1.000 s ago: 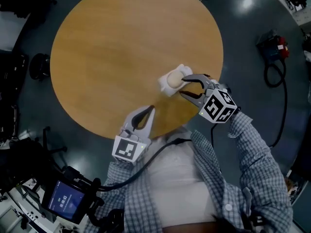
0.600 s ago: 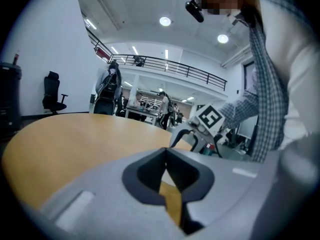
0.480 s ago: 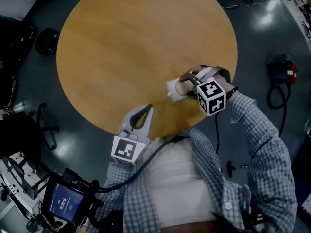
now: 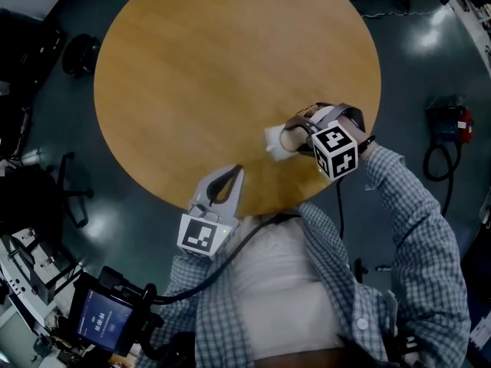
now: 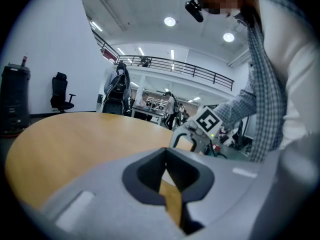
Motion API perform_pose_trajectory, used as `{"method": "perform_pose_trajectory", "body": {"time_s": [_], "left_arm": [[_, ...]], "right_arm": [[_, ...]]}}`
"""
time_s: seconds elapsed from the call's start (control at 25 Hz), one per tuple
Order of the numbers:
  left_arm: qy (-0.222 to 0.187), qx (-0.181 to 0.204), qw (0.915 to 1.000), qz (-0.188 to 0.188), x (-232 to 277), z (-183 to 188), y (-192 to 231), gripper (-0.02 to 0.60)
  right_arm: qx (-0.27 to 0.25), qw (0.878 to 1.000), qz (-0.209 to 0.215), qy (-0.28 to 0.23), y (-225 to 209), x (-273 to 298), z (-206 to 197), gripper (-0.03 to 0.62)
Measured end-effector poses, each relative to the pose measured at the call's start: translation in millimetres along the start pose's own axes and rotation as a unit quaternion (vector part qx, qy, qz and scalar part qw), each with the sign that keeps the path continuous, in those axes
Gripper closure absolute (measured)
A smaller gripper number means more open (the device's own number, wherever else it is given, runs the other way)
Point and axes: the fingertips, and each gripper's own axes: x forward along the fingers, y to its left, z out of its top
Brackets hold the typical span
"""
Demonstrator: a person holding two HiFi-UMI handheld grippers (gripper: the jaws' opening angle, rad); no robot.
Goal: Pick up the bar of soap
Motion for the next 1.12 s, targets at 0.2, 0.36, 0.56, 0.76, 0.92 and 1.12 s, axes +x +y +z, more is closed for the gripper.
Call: {"method": "perform_pose_trajectory", "body": {"time_s": [0.2, 0.36, 0.56, 0.76, 0.92, 1.12], "left_arm": [[0.000, 0.004, 1.0000, -0.007, 0, 2, -2, 0.583], [-0.008, -0.002, 0.9999, -0.015, 4, 4, 0, 0.583], [-0.007, 0.010, 0.9991, -0.040, 11, 15, -10, 0.583], [-0.006, 0.028, 0.9969, -0.074, 21, 21, -18, 0.583], [-0.001, 0.040, 0.9946, -0.096, 30, 24, -28, 0.583], [0.009, 0.048, 0.9923, -0.114, 37, 29, -37, 0.583]], "right_arm": [[0.027, 1.000, -0.007, -0.007, 2, -3, 1, 0.332], [0.088, 0.995, -0.035, -0.033, -5, -14, 3, 0.332], [0.204, 0.968, -0.105, -0.101, -12, -50, 7, 0.332], [0.336, 0.899, -0.194, -0.201, -15, -89, 15, 0.332], [0.477, 0.767, -0.268, -0.336, -13, -117, 10, 0.332], [0.590, 0.580, -0.309, -0.469, -10, -147, 8, 0.332]]}}
